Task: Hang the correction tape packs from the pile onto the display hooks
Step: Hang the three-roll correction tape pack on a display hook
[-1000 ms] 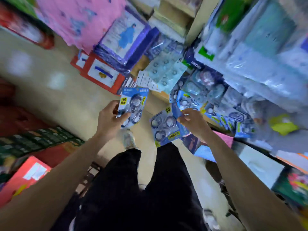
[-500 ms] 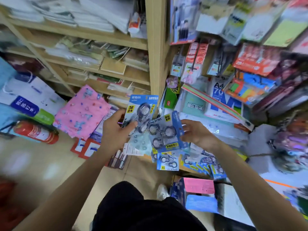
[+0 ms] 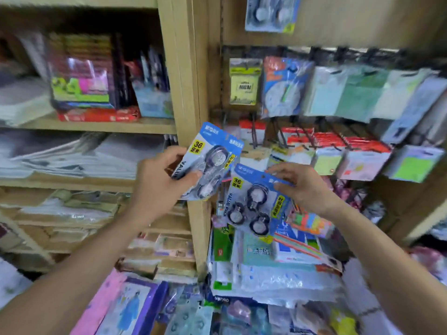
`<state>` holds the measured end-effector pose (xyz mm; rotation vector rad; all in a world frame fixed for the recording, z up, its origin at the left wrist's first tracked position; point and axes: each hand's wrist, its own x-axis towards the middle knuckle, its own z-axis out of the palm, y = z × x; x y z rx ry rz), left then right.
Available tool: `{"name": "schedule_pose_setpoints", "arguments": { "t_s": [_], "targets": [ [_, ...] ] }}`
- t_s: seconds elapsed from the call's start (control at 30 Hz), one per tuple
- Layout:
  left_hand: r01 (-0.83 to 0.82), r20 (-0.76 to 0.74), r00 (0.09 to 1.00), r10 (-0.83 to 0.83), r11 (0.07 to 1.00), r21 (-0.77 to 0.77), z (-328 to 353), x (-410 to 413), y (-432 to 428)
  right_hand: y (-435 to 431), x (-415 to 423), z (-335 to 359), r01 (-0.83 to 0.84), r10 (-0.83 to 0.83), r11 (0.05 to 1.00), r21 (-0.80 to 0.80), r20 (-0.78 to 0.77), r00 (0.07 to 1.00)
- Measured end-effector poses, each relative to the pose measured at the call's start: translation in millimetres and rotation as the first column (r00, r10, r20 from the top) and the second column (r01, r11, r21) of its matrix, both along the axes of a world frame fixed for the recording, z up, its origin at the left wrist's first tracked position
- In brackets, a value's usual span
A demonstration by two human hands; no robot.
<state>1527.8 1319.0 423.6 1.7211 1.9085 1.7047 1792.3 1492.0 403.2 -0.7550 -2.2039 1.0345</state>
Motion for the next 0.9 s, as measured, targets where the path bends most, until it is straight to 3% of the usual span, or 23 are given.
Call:
{"name": "schedule_pose_setpoints", "arguments": {
  "t_s": [0.17,0.43,0.67,0.9],
  "targets": [
    [0.114,-0.084,0.991,-0.104,0.985,0.131,71,-31,43,20,-14,69,0.123,-0.112,0.972,0.198,-0.064,0.992],
    [0.198,-0.131,0.978,-0.161,0.914,0.353,145,-57,94,40,-27,145,0.278,-0.234,0.957,0.079,-0.353,0.906],
    [0.231,-0.143,0.972,-0.184,0.849,0.475,193,-48,123,60,-26,211,0.242,-0.230,0.967,-0.074,-0.656,0.719],
    [0.152,-0.178,0.982,-0.057,0.795,0.587,255,-43,146,75,-35,286,0.228,-0.170,0.973,-0.025,-0.748,0.642]
  ]
}}
